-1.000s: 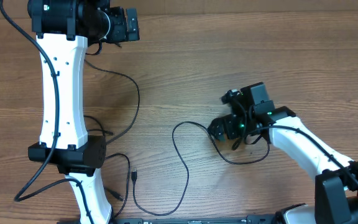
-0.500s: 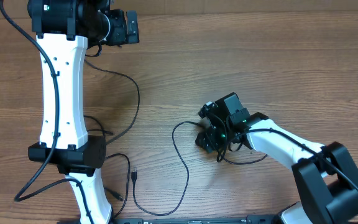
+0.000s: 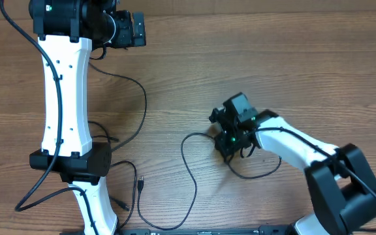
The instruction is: Untangle cables
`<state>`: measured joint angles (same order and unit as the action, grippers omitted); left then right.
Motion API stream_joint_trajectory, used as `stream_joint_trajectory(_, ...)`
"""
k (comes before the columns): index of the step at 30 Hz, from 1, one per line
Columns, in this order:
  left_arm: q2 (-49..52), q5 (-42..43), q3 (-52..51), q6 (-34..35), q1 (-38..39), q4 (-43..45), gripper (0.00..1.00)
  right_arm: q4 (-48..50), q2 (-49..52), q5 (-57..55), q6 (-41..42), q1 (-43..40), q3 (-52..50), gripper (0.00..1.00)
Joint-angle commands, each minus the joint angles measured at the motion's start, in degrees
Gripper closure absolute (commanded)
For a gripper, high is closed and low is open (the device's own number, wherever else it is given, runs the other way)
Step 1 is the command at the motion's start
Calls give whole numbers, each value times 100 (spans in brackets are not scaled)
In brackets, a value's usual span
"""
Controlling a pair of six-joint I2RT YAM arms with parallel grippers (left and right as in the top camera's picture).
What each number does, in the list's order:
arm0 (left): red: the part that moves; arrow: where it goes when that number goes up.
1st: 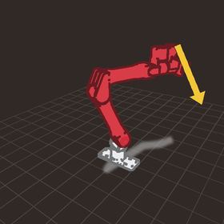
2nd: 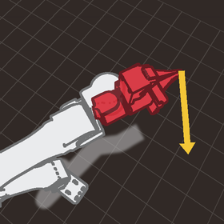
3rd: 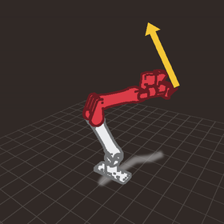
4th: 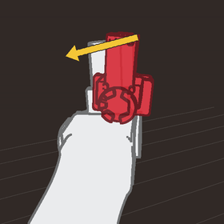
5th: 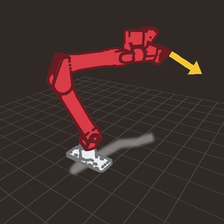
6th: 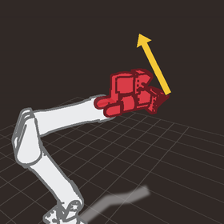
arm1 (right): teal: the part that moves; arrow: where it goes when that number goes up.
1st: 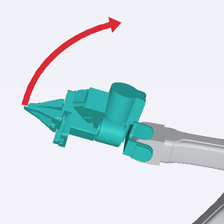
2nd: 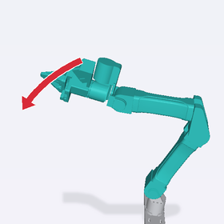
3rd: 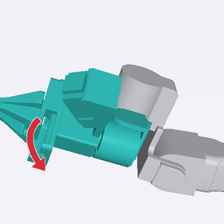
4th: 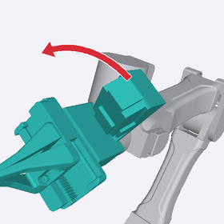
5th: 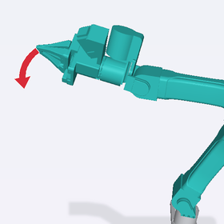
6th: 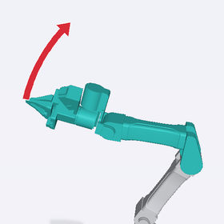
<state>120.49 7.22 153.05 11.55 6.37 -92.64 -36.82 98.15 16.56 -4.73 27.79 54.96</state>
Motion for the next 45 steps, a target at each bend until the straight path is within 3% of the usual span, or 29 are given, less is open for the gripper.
stream_joint_trajectory(1, -118, -37, 92, -129, 2, -11, 0, -264, -879, -638, 26, 22, 1248, 96)
stream_joint_trajectory(7, -118, -33, 92, -127, 4, -55, 0, -964, -1384, -1681, 42, -376, 3209, 96)
stream_joint_trajectory(12, -138, -11, 92, -127, 4, -216, 2, -1054, -1375, -1569, 44, -1609, 4111, 96)
stream_joint_trajectory(17, -286, -13, 92, -127, 52, -411, 9, -297, -1246, -981, 42, -3606, 4325, 96)
stream_joint_trajectory(22, -651, -61, 92, -136, 389, -378, 9, 839, -962, -820, -24, -4815, 4332, 96)
stream_joint_trajectory(27, -1176, -693, 92, -125, 988, -269, 7, 1648, -326, -444, 44, -5246, 4402, 97)
stream_joint_trajectory(28, -1287, -896, 92, -103, 1134, -260, 0, 1707, -109, -442, 44, -5261, 4487, 97)
stream_joint_trajectory(33, -1781, -2284, 90, 678, 1845, -415, 0, 1438, 1119, -448, 39, -5263, 5331, 97)
stream_joint_trajectory(40, -2181, -2264, 90, 994, 2380, -415, 0, 730, 2682, -450, 42, -5582, 7020, 96)
stream_joint_trajectory(45, -2216, -2269, 90, 994, 2682, -415, 0, 848, 3108, -444, 42, -5936, 7525, 96)
